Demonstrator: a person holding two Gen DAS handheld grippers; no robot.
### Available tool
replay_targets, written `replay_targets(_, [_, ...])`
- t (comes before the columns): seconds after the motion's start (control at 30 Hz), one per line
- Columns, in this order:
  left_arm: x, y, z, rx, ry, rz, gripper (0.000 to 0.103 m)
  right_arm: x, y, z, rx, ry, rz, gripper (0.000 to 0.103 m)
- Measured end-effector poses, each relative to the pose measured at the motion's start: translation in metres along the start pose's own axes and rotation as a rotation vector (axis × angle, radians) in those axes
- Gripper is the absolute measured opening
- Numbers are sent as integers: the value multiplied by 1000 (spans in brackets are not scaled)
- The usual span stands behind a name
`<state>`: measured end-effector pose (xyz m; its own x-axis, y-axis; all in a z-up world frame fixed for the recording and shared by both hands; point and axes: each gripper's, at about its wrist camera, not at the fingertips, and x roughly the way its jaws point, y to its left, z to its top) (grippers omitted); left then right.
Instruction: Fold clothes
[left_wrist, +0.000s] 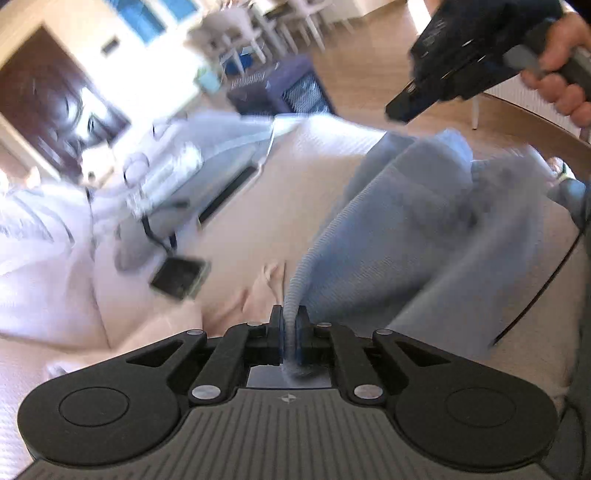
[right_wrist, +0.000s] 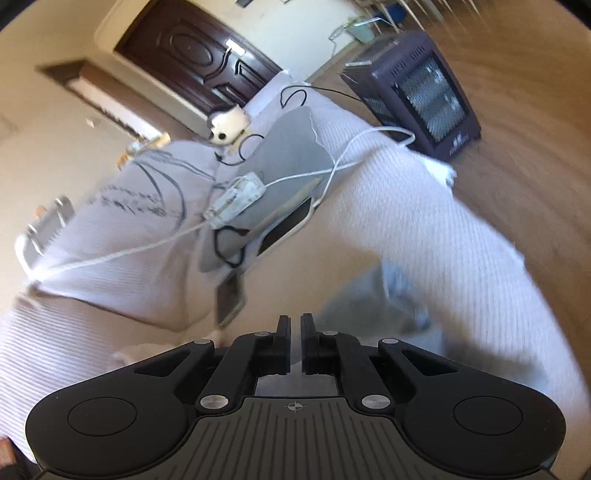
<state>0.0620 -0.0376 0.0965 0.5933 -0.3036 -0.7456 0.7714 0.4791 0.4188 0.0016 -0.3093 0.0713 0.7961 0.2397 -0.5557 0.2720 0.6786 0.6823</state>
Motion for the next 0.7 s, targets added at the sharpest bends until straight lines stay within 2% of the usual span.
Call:
replay_targets(0.1, [22, 2, -10, -7, 52, -19, 7, 3, 1, 10, -88, 15, -11, 12])
replay_targets(0.2, [44, 5, -17, -27, 99, -33, 14, -7, 2, 11, -273, 52, -78, 20])
replay_targets(0.23, [49, 7, -18, -43, 107, -43, 17, -13, 3, 7, -351, 61, -106, 24])
replay_targets(0.27, [55, 9, -20, -59, 115, -54, 27, -20, 6, -1, -444, 64, -138, 26])
replay_targets(0.3, [52, 9, -21, -66, 111, -42, 34, -27, 9, -9, -537, 68, -170, 31])
replay_targets(0.37, [42, 16, -21, -93, 83, -27, 61, -42, 11, -32, -723, 82, -232, 43])
replay_targets(0.43, [23, 22, -23, -133, 50, -45, 67, -53, 7, -56, -852, 117, -256, 52])
replay_targets(0.5, [-1, 28, -25, -168, 14, -62, 69, -59, 0, -78, -959, 154, -285, 53])
replay_targets(0.53, [-11, 27, -26, -168, -1, -64, 73, -57, -3, -86, -1005, 179, -298, 53])
replay_targets(0.63, [-37, 14, -24, -103, -49, -68, 80, -50, -9, -109, -1142, 251, -325, 53])
replay_targets(0.7, [-47, 1, -22, -48, -71, -88, 81, -43, -11, -122, -1234, 296, -330, 53])
